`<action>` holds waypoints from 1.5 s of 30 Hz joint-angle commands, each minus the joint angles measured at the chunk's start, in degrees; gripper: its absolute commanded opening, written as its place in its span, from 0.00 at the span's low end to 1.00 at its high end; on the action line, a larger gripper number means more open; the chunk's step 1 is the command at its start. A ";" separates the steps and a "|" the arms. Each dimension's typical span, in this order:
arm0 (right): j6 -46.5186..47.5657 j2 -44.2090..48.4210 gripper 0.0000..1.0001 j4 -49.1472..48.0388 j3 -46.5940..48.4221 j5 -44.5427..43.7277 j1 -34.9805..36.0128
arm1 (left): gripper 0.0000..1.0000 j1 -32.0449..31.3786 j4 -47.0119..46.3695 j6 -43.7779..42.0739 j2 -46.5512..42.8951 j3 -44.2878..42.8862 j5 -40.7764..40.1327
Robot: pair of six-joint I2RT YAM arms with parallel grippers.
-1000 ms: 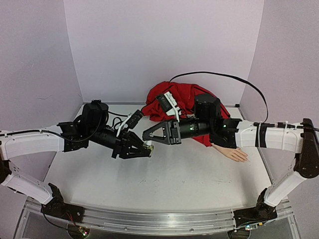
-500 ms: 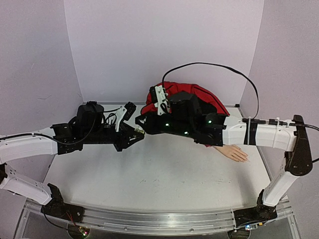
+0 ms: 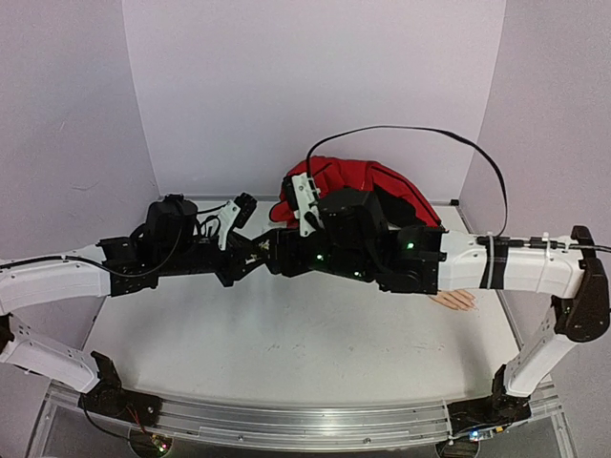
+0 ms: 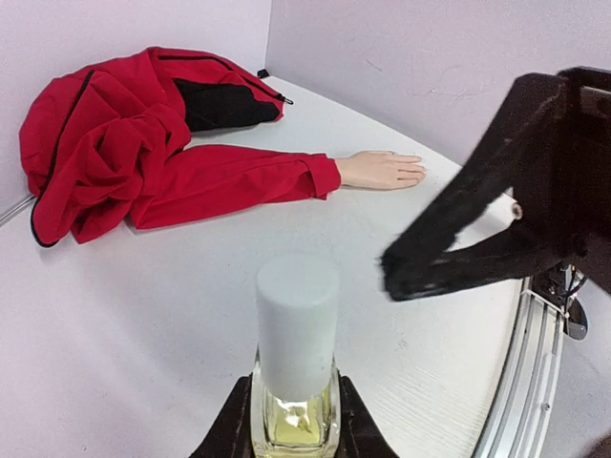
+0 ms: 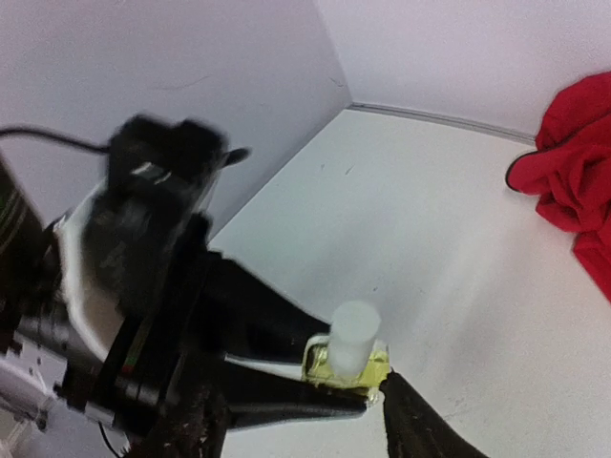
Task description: Paint the nails
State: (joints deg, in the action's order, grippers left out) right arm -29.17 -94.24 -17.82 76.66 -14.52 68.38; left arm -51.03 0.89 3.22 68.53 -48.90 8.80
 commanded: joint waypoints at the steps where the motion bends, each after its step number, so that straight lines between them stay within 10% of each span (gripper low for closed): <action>1: 4.64 10.58 0.72 -2.01 -5.30 13.12 -4.32 | 0.00 0.84 -3.83 1.40 -2.33 0.77 0.95; 13: 3.78 14.12 0.85 -12.24 -13.42 44.91 -11.87 | 0.00 4.58 -2.99 4.42 2.23 -4.58 39.97; 30: 2.23 8.26 0.32 -16.56 -10.81 52.85 -11.89 | 0.00 0.40 -3.08 1.57 4.73 -7.07 46.47; 38: 2.24 6.48 0.00 -16.90 -10.70 53.17 -11.89 | 0.00 0.40 -3.07 1.27 3.69 -6.37 39.74; 45: 0.37 2.92 0.00 -10.74 -7.37 32.64 -8.28 | 0.00 0.39 1.42 6.34 1.15 -4.26 -2.56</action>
State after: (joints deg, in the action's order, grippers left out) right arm -26.68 -88.49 -31.88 63.86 32.56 55.75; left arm -51.11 2.94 6.42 72.53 -52.47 36.53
